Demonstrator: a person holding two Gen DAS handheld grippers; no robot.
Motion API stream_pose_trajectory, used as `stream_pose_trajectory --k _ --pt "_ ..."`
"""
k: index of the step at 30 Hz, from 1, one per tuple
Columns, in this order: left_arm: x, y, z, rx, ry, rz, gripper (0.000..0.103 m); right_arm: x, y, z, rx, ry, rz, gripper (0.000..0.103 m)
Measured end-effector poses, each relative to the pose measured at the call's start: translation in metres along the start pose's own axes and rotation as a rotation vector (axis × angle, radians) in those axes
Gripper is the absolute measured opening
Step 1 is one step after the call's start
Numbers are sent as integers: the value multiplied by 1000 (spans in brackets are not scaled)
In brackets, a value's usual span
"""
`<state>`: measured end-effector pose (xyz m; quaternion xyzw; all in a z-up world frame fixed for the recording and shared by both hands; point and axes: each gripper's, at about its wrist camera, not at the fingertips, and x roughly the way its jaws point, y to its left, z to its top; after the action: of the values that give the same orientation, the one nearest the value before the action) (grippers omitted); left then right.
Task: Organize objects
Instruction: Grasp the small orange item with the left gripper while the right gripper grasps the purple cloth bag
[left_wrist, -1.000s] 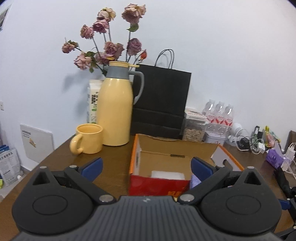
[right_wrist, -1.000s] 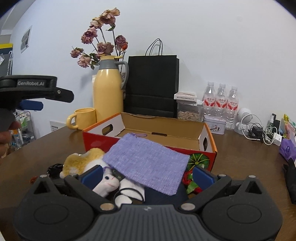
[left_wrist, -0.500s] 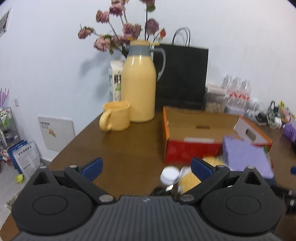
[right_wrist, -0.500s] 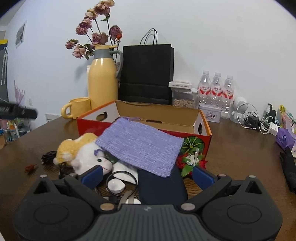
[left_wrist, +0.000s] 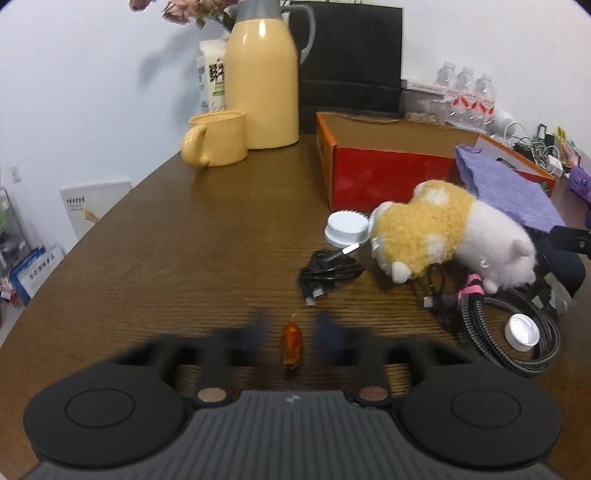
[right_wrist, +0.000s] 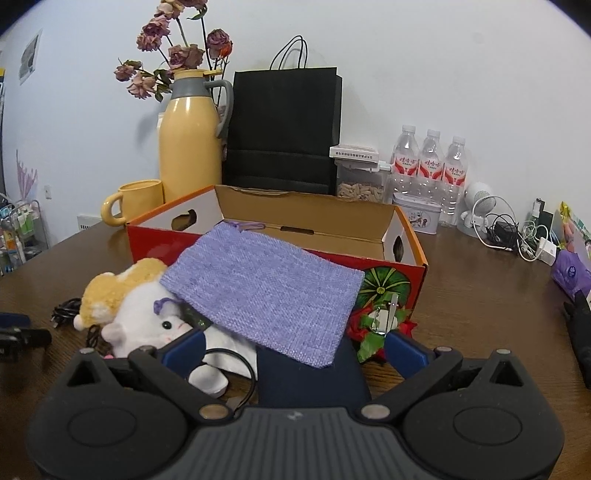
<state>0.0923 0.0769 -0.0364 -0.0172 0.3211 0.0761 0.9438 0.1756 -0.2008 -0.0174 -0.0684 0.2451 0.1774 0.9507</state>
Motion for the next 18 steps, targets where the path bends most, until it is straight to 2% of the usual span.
stream_pose_trajectory --k 11,16,17,18 --pt "-13 -3 14 -33 -63 -7 11 22 -2 15 20 -25 34 103" --pt "-15 -6 19 -37 -74 -13 11 52 1 22 3 14 24 103" --pt "-14 -5 19 -38 -74 -13 11 55 0 21 6 23 29 101" --pt "-14 -5 19 -38 -73 -14 11 55 0 19 7 24 45 93"
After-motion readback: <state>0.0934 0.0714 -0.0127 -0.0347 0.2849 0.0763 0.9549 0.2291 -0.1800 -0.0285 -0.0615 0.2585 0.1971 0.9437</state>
